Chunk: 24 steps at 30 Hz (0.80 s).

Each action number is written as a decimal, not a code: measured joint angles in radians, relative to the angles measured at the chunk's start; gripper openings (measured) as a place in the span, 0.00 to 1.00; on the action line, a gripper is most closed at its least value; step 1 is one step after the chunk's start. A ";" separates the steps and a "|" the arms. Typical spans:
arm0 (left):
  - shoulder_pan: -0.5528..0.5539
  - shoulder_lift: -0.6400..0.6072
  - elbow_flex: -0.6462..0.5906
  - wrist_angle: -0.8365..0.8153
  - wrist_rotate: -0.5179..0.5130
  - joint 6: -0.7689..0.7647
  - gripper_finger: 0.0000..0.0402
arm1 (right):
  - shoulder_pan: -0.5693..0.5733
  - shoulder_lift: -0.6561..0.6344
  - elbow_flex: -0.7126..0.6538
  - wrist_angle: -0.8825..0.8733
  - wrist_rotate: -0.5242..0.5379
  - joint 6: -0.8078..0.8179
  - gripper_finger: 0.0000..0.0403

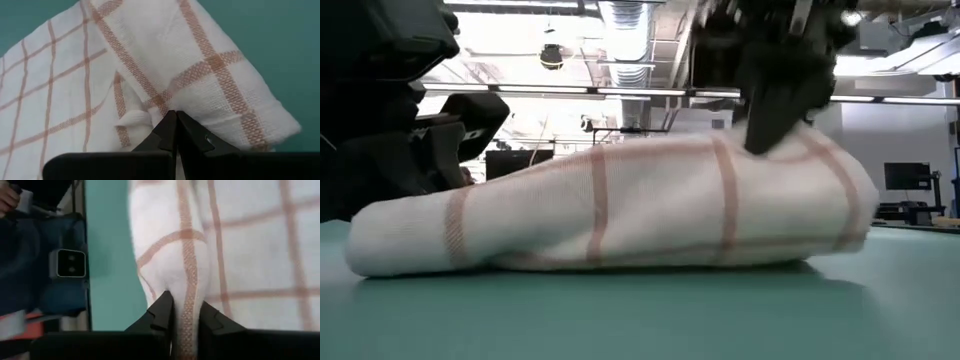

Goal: Roll towel
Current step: Roll the white towel

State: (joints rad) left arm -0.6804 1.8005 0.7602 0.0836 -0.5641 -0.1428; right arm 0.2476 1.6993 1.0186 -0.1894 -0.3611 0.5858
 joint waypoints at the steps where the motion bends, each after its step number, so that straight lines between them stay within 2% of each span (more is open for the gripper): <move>1: 0.000 0.000 -0.004 0.003 0.000 -0.003 0.00 | 0.008 -0.023 0.000 -0.010 0.040 -0.023 0.17; 4: -0.001 0.000 -0.008 0.004 -0.001 -0.010 0.00 | 0.039 -0.074 0.000 -0.057 0.157 -0.061 0.17; 6: -0.001 0.000 -0.008 0.004 0.001 -0.009 0.00 | 0.060 -0.083 0.001 -0.070 0.199 -0.060 0.17; 13: -0.002 0.000 -0.009 0.001 0.004 0.030 0.00 | 0.114 -0.047 0.003 -0.056 0.191 -0.006 0.17; 19: -0.002 0.000 -0.009 -0.004 0.006 0.026 0.00 | 0.100 0.058 0.002 -0.058 0.204 0.001 0.17; 24: -0.002 0.000 -0.009 -0.013 0.011 0.017 0.00 | 0.089 0.099 0.002 -0.033 0.112 0.012 0.20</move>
State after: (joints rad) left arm -0.6819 1.8000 0.7513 0.0704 -0.5531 -0.1253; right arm 0.3362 1.7981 1.0210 -0.2227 -0.2489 0.5983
